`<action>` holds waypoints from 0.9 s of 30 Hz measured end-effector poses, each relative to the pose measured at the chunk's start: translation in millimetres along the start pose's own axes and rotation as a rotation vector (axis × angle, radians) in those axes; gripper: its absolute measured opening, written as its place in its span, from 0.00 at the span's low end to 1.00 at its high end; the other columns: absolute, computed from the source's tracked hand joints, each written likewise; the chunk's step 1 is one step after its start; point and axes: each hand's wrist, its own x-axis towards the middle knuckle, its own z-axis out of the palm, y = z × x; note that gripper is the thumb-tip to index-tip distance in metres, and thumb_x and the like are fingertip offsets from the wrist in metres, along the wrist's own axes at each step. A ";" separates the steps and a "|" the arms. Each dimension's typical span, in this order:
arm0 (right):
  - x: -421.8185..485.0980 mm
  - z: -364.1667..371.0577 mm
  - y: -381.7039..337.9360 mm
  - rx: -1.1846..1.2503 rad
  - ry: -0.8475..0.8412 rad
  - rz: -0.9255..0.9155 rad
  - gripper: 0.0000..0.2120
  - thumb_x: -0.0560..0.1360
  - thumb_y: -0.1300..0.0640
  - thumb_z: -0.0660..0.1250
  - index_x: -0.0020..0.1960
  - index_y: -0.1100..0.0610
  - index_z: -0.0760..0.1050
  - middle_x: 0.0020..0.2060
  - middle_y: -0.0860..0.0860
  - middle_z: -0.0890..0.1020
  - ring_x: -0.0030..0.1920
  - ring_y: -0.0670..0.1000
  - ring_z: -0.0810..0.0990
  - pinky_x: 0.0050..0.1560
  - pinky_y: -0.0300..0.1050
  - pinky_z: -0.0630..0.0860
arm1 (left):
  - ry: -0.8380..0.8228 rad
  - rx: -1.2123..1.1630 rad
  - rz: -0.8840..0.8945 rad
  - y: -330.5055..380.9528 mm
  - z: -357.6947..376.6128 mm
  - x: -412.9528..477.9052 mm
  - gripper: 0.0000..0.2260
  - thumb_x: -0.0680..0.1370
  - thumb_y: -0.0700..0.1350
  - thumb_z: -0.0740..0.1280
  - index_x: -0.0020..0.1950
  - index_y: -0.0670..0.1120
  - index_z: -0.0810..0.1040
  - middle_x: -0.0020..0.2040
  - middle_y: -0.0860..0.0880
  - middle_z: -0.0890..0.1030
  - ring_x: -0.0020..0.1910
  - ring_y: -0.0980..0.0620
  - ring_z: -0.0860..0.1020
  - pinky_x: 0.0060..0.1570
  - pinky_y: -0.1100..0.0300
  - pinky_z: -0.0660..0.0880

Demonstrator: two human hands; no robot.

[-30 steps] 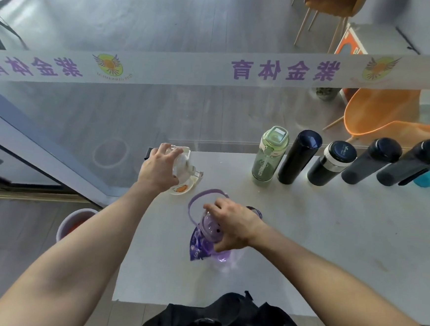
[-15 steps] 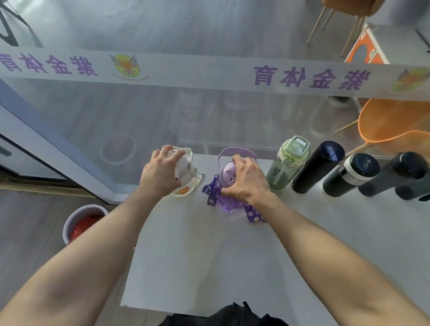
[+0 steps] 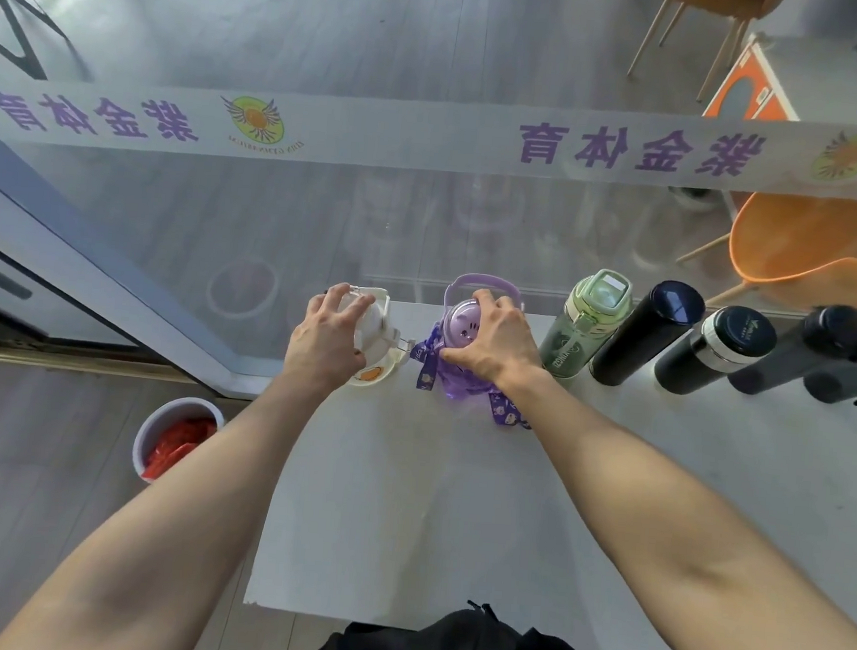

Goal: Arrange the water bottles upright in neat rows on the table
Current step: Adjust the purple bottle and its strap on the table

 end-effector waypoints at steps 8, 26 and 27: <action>0.9 -2.7 -9.1 -0.035 -0.025 0.043 0.54 0.63 0.30 0.83 0.77 0.54 0.63 0.67 0.60 0.73 0.67 0.62 0.77 0.67 0.55 0.79 | -0.012 -0.019 0.015 -5.0 1.6 4.4 0.40 0.71 0.42 0.79 0.80 0.59 0.68 0.82 0.50 0.63 0.79 0.41 0.64 0.59 0.41 0.81; 1.4 2.8 -9.6 -0.140 -0.064 0.063 0.65 0.64 0.27 0.80 0.84 0.58 0.52 0.74 0.62 0.69 0.73 0.64 0.74 0.68 0.57 0.79 | -0.079 0.031 0.025 -0.3 -13.4 3.2 0.51 0.70 0.49 0.82 0.86 0.56 0.57 0.88 0.47 0.56 0.87 0.38 0.53 0.78 0.35 0.67; -1.6 -1.2 -9.9 -0.162 -0.071 0.067 0.66 0.63 0.26 0.80 0.84 0.58 0.51 0.74 0.62 0.68 0.74 0.63 0.73 0.67 0.58 0.79 | -0.051 0.033 0.020 2.8 -17.4 1.9 0.50 0.70 0.49 0.82 0.86 0.54 0.58 0.88 0.46 0.57 0.87 0.39 0.54 0.79 0.36 0.64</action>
